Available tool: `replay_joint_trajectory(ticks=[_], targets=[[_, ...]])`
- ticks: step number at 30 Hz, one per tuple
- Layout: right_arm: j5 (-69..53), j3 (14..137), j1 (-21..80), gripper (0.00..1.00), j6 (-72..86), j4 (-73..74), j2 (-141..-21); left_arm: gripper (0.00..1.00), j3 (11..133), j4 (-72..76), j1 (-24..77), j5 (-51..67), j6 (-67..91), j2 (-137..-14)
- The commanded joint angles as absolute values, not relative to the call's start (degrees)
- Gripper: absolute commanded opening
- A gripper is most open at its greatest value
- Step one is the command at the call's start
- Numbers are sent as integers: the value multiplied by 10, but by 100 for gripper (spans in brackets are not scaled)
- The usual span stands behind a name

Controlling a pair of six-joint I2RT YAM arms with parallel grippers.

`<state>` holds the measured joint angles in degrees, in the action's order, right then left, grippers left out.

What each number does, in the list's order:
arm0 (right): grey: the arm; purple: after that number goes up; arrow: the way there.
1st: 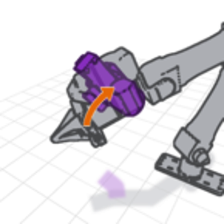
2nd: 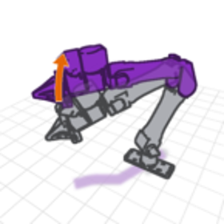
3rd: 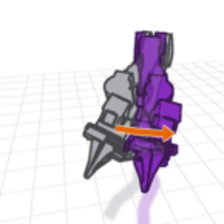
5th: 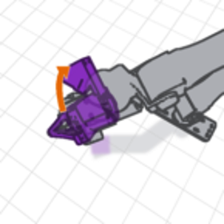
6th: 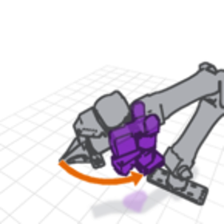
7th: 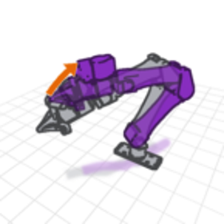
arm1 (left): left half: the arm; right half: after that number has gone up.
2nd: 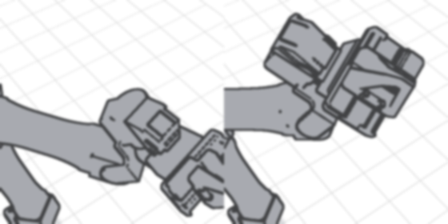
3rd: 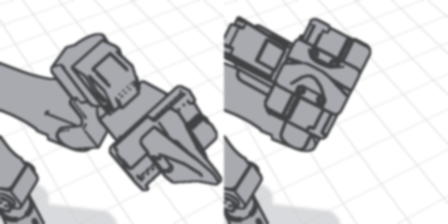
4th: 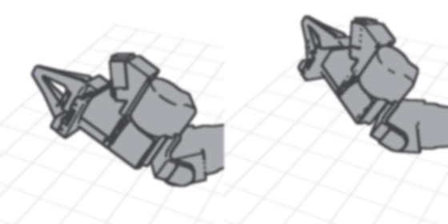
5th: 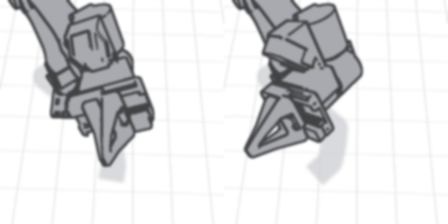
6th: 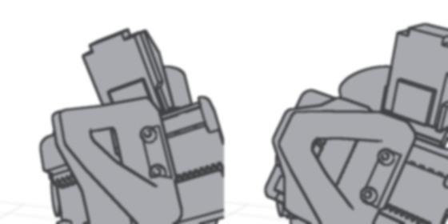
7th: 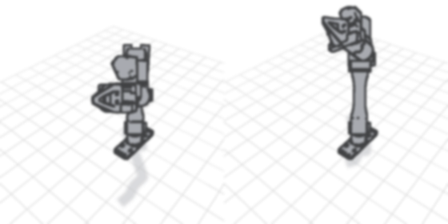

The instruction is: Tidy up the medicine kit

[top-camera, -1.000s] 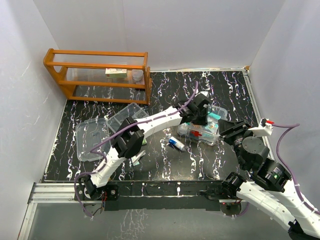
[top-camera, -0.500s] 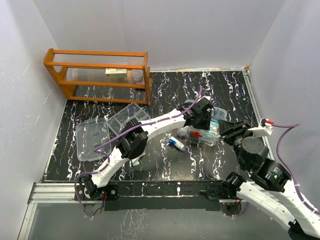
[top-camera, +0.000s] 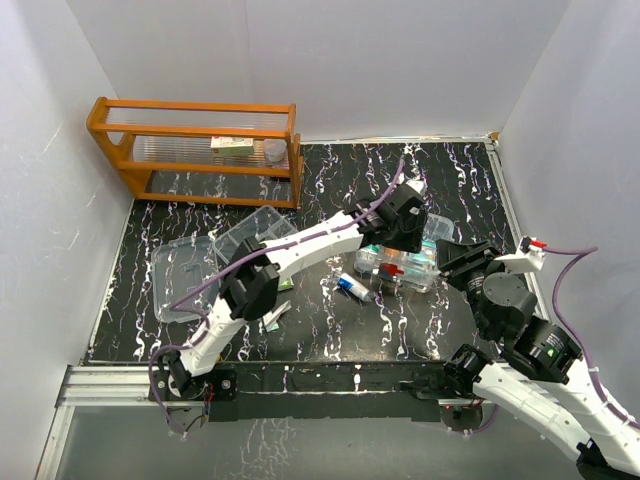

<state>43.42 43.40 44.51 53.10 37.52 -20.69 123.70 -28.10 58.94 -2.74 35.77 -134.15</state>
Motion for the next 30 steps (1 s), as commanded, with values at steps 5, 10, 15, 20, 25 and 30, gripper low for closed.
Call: replay_joint_trajectory(ticks=[5,10,15,20,25,30], targets=[[373,466,447,42,452,331,-262,48,1023,-208,578,-112,261,-1054],[275,476,447,55,352,302,-330,53,833,-169,565,-184,234,-903],[146,481,447,59,259,261,-405,55,687,-158,535,-253,224,-770],[12,478,447,55,181,220,-490,56,572,-155,479,-301,223,-653],[19,475,457,52,159,197,-578,58,495,-138,455,-365,188,-539],[104,468,485,50,123,175,-633,58,452,-118,455,-406,187,-469]])
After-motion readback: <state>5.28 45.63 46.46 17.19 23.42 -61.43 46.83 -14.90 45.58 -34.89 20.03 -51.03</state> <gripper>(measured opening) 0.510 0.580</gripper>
